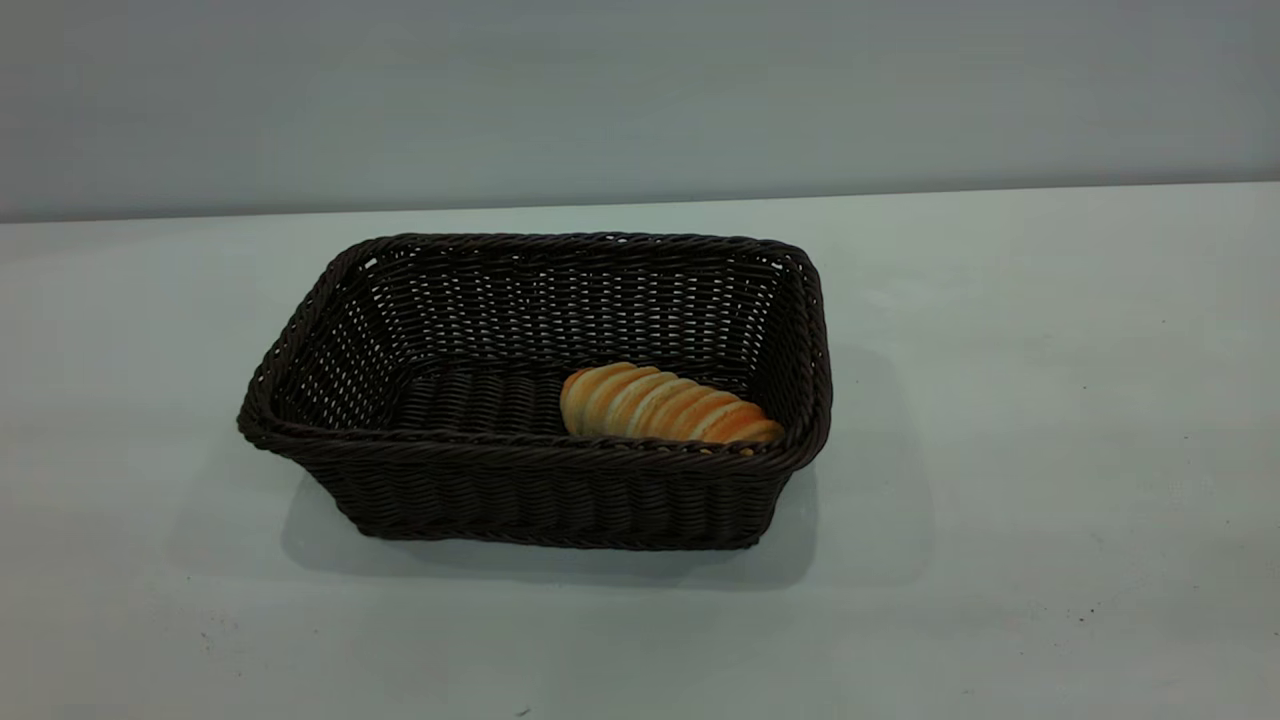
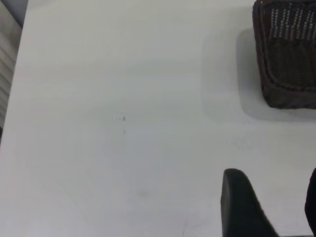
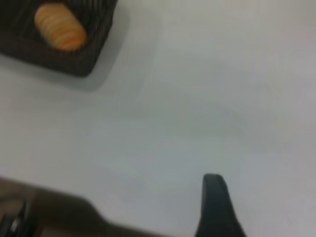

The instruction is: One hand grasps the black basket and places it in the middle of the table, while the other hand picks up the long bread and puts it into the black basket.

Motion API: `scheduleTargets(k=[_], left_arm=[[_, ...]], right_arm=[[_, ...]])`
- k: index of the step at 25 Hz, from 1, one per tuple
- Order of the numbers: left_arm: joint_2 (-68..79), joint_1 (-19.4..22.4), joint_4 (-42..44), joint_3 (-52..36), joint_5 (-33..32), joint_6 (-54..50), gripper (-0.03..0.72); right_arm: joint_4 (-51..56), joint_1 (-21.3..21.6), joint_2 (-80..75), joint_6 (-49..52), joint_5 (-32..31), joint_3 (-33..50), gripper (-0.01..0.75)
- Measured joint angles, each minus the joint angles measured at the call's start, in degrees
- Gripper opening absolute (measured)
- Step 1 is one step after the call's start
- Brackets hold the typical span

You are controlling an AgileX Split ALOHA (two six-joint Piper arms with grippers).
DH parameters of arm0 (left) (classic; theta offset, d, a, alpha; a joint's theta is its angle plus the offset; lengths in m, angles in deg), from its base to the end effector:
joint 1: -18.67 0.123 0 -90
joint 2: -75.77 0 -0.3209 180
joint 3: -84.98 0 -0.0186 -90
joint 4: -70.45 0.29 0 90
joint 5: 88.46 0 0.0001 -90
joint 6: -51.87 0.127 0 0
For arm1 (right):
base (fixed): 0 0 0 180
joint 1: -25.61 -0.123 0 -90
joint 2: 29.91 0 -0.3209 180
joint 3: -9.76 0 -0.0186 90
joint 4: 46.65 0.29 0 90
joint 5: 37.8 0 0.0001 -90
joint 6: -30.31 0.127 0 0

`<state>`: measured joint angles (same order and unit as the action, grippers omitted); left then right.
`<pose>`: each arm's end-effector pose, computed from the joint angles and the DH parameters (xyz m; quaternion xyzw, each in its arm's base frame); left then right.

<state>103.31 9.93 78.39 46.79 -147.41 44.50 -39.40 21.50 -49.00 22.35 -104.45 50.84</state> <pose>0.0775 0.0033 0.3361 0.0147 0.8835 0.0035 0.4682 0.0391 0.0176 0.3130 -0.0974 0.8871 0.0481 0.4486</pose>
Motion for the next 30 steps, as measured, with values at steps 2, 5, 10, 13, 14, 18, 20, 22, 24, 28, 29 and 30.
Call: scheduleTargets(k=[2,5,10,13,14,18,20,22,24,28,29,30], left_arm=[[-1.3,0.0,0.0,-2.5,0.7,0.0,0.395],[-2.5,0.0,-0.7,-5.6,1.1,0.0,0.395],[-2.7,0.0,-1.2,-8.8,2.0,0.0,0.395],[-2.7,0.0,-1.8,-10.4,1.8,0.0,0.395],[-2.7,0.0,-2.3,-10.4,1.2,0.0,0.395],[-2.7,0.0,-2.8,-10.5,-2.2,0.0,0.395],[-2.7,0.0,-2.9,-11.1,-3.9,0.0,0.395],[-2.7,0.0,-3.5,-11.7,-4.9,0.0,0.395],[-2.7,0.0,-4.4,-11.7,-5.0,0.0,0.395],[-2.7,0.0,-5.2,-11.7,-5.0,0.0,0.395],[-2.7,0.0,-5.2,-11.7,-5.0,0.1,0.395],[-2.7,0.0,-5.2,-11.7,-5.0,0.1,0.395]], right_arm=[[-1.1,0.0,3.5,0.0,1.5,2.7,0.471],[-3.1,0.0,7.0,1.8,1.6,5.5,0.471],[-5.4,0.0,7.0,3.2,1.8,7.9,0.471],[-5.5,0.0,7.0,3.2,1.9,9.1,0.471],[-5.5,0.0,7.0,3.2,2.0,9.5,0.472],[-5.5,0.0,7.0,3.7,2.1,9.6,0.472],[-5.5,0.0,7.0,3.8,2.2,9.6,0.472],[-5.5,0.0,7.0,3.9,2.3,9.6,0.472],[-5.5,0.0,7.0,3.9,2.3,9.6,0.472],[-5.5,0.0,7.0,4.0,2.3,9.7,0.472],[-5.5,0.0,7.0,4.0,2.3,9.7,0.472],[-5.5,0.0,7.0,4.0,2.3,9.7,0.472]])
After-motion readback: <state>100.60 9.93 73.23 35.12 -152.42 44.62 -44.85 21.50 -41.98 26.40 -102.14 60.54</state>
